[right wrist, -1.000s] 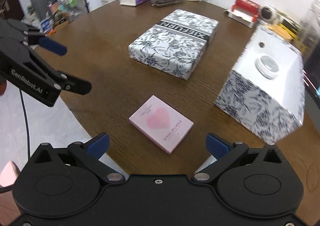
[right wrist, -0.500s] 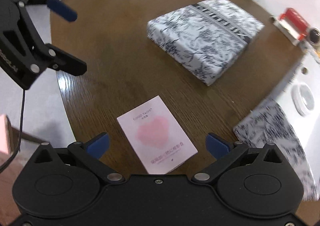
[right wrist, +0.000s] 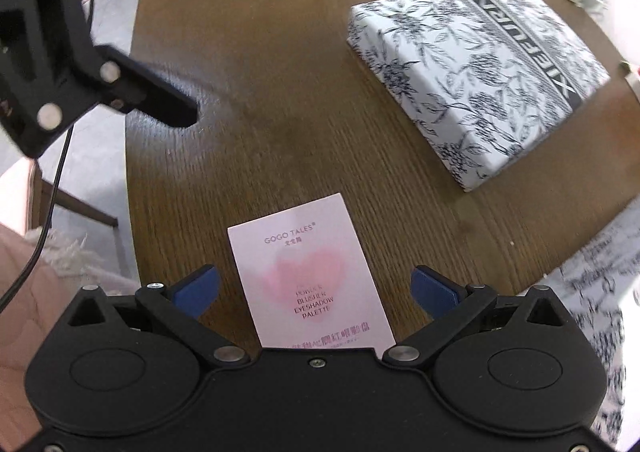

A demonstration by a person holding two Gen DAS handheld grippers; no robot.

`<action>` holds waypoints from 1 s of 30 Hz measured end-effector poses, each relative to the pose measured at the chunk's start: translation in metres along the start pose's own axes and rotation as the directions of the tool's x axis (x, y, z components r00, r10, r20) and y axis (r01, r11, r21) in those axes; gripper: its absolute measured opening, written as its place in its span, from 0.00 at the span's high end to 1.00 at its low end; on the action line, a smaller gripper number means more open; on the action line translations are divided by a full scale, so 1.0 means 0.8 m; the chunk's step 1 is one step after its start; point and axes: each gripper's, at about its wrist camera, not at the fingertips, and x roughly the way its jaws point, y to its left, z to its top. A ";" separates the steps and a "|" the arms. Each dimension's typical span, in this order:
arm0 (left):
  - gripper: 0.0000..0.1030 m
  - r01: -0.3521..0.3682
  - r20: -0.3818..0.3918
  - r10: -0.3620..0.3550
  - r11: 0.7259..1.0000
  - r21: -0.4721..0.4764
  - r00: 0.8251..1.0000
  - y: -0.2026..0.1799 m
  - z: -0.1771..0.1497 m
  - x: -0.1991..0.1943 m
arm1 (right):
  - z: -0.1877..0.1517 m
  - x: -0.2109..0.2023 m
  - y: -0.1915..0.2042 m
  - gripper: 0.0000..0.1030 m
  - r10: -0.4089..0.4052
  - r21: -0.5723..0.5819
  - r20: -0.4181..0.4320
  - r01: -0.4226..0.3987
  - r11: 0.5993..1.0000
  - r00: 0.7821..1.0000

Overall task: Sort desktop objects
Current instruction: 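Move the right gripper toward the pink GOGO TALES box, then close the right gripper on the pink GOGO TALES box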

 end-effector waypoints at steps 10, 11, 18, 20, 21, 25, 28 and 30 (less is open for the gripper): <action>0.00 0.045 0.030 -0.046 0.999 0.021 0.999 0.000 0.005 0.006 | 0.009 0.016 0.004 0.05 0.033 -0.066 -0.051 -0.036 0.997 0.998; 0.00 0.045 0.028 -0.046 0.999 0.019 0.999 0.001 0.005 0.007 | 0.010 0.017 0.005 0.05 0.030 -0.075 -0.054 -0.034 0.997 0.998; 0.00 0.048 0.023 -0.048 0.999 0.007 0.999 0.007 0.006 0.011 | 0.013 0.019 0.005 0.06 0.029 -0.111 -0.063 -0.036 0.993 0.998; 0.00 0.048 0.026 -0.048 0.999 0.008 0.999 0.008 0.006 0.010 | 0.015 0.019 0.005 0.07 0.029 -0.111 -0.066 -0.036 0.993 0.997; 0.00 0.047 0.028 -0.048 0.999 0.006 0.998 0.008 0.006 0.010 | 0.016 0.019 0.005 0.07 0.029 -0.113 -0.067 -0.036 0.993 0.997; 0.00 0.050 0.028 -0.050 0.999 0.000 0.998 0.010 0.006 0.009 | 0.017 0.018 0.010 0.11 0.035 -0.133 -0.070 -0.044 0.990 0.997; 0.00 0.049 0.028 -0.049 0.999 -0.004 0.998 0.012 0.005 0.009 | 0.017 0.017 0.012 0.16 0.039 -0.150 -0.073 -0.050 0.988 0.997; 0.00 0.048 0.029 -0.048 0.999 -0.006 0.998 0.012 0.005 0.008 | 0.017 0.015 0.014 0.21 0.041 -0.159 -0.074 -0.053 0.986 0.996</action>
